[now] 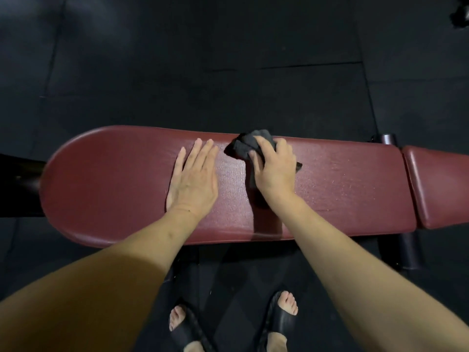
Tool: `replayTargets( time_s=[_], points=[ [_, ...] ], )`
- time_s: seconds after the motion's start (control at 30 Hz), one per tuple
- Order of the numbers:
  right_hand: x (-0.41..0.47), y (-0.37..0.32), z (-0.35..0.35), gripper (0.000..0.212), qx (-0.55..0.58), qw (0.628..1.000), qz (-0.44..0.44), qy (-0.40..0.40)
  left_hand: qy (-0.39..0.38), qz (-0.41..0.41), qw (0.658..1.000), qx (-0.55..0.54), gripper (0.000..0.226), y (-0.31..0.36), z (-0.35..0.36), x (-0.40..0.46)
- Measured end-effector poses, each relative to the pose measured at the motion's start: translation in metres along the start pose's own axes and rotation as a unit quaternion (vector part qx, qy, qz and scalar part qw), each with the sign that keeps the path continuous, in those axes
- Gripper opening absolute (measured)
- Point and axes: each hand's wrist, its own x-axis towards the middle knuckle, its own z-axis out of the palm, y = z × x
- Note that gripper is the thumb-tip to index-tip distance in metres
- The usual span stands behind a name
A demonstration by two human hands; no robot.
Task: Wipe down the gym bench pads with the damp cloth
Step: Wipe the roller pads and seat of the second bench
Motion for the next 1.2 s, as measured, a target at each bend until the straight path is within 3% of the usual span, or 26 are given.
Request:
replayTargets(
  time_s=[0.23,0.43,0.53,0.63,0.77,0.9,1.03,1.13,1.2],
  points=[
    [-0.092,0.007,-0.025,0.035,-0.004,0.998,-0.035,-0.045,-0.007,-0.009,1.000,0.029,0.060,0.002,-0.001,0.002],
    [0.005,-0.041,0.024,0.028,0.010,0.995,0.086,0.042,-0.007,-0.011,0.999,0.048,0.059,0.005,0.001,0.005],
    [0.026,-0.053,0.028,0.031,-0.006,1.000,0.012,0.009,-0.015,-0.009,0.998,0.058,0.056,0.005,0.000,0.005],
    [0.018,0.005,0.006,0.032,-0.021,0.999,-0.046,0.002,-0.012,-0.015,0.999,0.047,0.056,0.006,-0.002,0.004],
    [0.016,0.079,-0.017,0.039,-0.059,0.994,0.078,0.044,-0.009,-0.009,0.998,0.060,0.060,0.006,-0.001,0.003],
    [0.017,0.027,0.002,0.029,-0.035,0.981,0.162,0.102,-0.010,-0.009,0.998,0.056,0.060,0.008,-0.002,0.004],
    [0.022,-0.040,0.023,0.026,0.002,0.997,0.063,0.038,-0.005,-0.011,0.998,0.054,0.059,0.007,-0.001,0.004],
    [0.034,0.005,0.006,0.026,-0.039,0.999,-0.018,0.010,-0.008,-0.012,0.998,0.054,0.059,0.008,-0.002,0.005],
    [0.043,0.056,-0.014,0.027,-0.083,0.996,0.039,0.020,-0.009,-0.013,0.998,0.062,0.060,0.007,-0.002,0.004]
  ],
)
